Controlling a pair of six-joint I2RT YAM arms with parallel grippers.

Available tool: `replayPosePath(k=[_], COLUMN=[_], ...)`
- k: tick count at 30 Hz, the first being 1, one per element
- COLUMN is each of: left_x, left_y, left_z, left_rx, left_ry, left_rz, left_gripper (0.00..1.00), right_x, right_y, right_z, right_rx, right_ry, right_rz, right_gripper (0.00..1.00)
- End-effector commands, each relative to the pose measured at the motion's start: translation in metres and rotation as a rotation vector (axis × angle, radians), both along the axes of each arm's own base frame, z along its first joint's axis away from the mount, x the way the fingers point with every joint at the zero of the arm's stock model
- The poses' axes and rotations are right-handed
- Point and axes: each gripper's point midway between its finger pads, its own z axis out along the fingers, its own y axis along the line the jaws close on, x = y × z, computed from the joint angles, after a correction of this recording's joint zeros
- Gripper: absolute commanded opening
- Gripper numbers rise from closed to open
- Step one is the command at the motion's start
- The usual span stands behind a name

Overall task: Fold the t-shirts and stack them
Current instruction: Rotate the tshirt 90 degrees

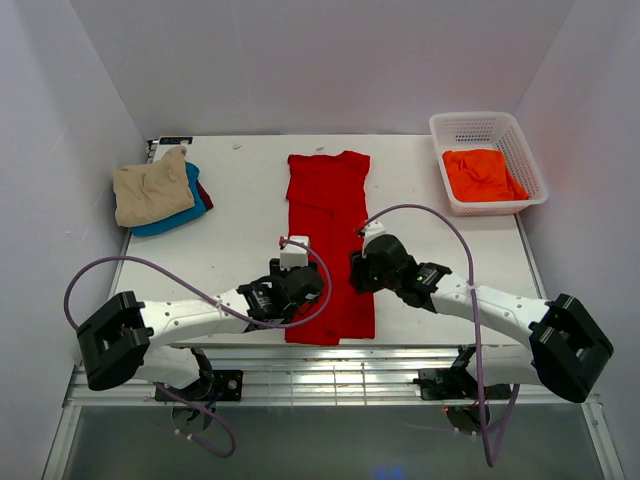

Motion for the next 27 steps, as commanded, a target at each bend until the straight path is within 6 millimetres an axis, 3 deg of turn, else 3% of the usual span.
replayPosePath(k=[1, 4, 6, 7, 8, 11, 22, 27], left_x=[-0.005, -0.012, -0.017, -0.021, -0.022, -0.028, -0.042, -0.048], left_y=[0.017, 0.025, 0.029, 0.03, 0.03, 0.039, 0.058, 0.06], left_z=[0.0, -0.009, -0.015, -0.018, -0.018, -0.022, -0.02, -0.026], left_rx=[-0.045, -0.042, -0.052, -0.057, -0.069, -0.09, -0.154, -0.165], left_ry=[0.023, 0.058, 0.082, 0.096, 0.1, 0.108, 0.124, 0.151], left_rz=[0.098, 0.124, 0.132, 0.132, 0.133, 0.148, 0.176, 0.174], left_gripper=[0.68, 0.68, 0.68, 0.68, 0.67, 0.63, 0.63, 0.63], right_x=[-0.007, -0.026, -0.04, -0.042, -0.049, -0.061, -0.076, -0.086], right_y=[0.015, 0.027, 0.035, 0.042, 0.05, 0.062, 0.1, 0.101], right_z=[0.005, -0.008, -0.023, -0.023, -0.029, -0.038, -0.03, -0.035], right_rx=[0.061, 0.069, 0.045, 0.058, 0.047, 0.014, 0.007, -0.042], right_ry=[-0.016, 0.023, 0.054, 0.051, 0.065, 0.069, 0.051, 0.059], right_rz=[-0.027, 0.011, 0.045, 0.055, 0.071, 0.1, 0.138, 0.139], right_gripper=[0.46, 0.44, 0.37, 0.3, 0.18, 0.08, 0.08, 0.08])
